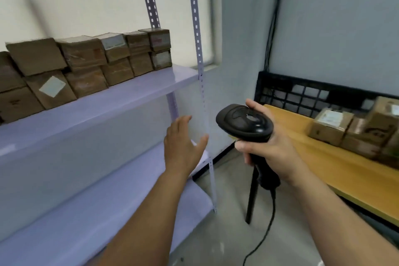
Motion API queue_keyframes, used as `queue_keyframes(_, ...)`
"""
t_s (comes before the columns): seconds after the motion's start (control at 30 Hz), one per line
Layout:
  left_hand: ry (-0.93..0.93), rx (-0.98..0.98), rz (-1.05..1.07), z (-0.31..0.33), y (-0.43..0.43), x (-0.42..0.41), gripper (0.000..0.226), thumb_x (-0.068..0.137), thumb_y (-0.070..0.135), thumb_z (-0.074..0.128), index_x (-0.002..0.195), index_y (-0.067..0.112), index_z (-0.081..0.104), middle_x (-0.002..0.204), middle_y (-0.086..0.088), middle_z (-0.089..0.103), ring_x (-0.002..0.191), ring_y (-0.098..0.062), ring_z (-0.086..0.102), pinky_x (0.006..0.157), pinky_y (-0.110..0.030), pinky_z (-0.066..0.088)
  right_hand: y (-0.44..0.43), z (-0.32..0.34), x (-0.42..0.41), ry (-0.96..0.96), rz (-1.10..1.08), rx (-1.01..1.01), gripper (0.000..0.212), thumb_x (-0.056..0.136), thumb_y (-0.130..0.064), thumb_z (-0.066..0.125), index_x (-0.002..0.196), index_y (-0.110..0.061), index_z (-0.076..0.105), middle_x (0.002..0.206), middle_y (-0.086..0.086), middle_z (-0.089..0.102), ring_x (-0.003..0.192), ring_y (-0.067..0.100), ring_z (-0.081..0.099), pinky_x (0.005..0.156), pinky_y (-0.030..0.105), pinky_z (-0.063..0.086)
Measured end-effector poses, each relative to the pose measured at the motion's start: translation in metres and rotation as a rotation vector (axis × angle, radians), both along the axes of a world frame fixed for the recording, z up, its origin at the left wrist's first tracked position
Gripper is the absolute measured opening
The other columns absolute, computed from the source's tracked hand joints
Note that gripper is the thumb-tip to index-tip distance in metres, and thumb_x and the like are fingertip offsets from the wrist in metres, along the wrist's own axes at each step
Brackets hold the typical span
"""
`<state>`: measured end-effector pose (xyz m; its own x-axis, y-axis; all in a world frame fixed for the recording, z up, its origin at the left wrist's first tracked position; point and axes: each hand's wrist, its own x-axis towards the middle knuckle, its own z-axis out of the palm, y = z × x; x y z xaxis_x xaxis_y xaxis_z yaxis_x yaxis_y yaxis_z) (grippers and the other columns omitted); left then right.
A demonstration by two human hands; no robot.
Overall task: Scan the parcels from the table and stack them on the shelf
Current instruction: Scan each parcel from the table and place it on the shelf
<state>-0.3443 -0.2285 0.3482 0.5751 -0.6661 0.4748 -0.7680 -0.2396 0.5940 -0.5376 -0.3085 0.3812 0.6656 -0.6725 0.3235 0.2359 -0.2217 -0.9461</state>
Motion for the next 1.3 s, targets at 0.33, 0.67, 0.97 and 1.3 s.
queue_keyframes(0.33,0.083,0.104,-0.323,-0.031,-0.101,-0.158,0.064,0.084,0.034,0.071,0.139,0.015,0.044,0.139,-0.005,0.046,0.13,-0.025,0.039,0.108,-0.039,0.033,-0.046,-0.023,-0.171,0.022,-0.308,-0.007,0.091,0.063,-0.004,0.083,0.14,-0.032,0.042,0.12,0.007,0.065,0.05,0.028,0.06,0.044,0.034,0.051)
queue_keyframes(0.67,0.095,0.188,-0.571,-0.041,-0.175,-0.265,0.066,0.09,0.042,0.063,0.145,0.023,0.033,0.144,0.0,0.04,0.131,-0.02,0.036,0.109,-0.037,0.034,-0.066,-0.033,-0.282,0.067,-0.588,0.015,0.091,0.065,-0.012,0.085,0.14,-0.04,0.041,0.122,0.007,0.061,0.058,0.021,0.064,0.052,0.034,0.055)
queue_keyframes(0.97,0.168,0.241,-0.564,-0.051,-0.264,-0.26,0.07,0.093,0.044,0.058,0.151,0.024,0.024,0.152,0.002,0.032,0.14,-0.015,0.027,0.113,-0.035,0.03,-0.155,-0.038,-0.287,0.093,-0.619,0.05,0.095,0.059,-0.032,0.088,0.14,-0.049,0.041,0.114,0.007,0.066,0.056,0.035,0.063,0.051,0.038,0.055)
queue_keyframes(1.3,0.231,0.382,-0.502,-0.08,-0.399,-0.229,0.072,0.094,0.042,0.056,0.153,0.022,0.02,0.151,-0.001,0.033,0.138,-0.017,0.028,0.108,-0.034,0.031,-0.299,-0.057,-0.267,0.127,-0.626,0.137,0.092,0.066,-0.013,0.086,0.14,-0.047,0.041,0.114,0.014,0.063,0.055,0.03,0.062,0.051,0.034,0.055)
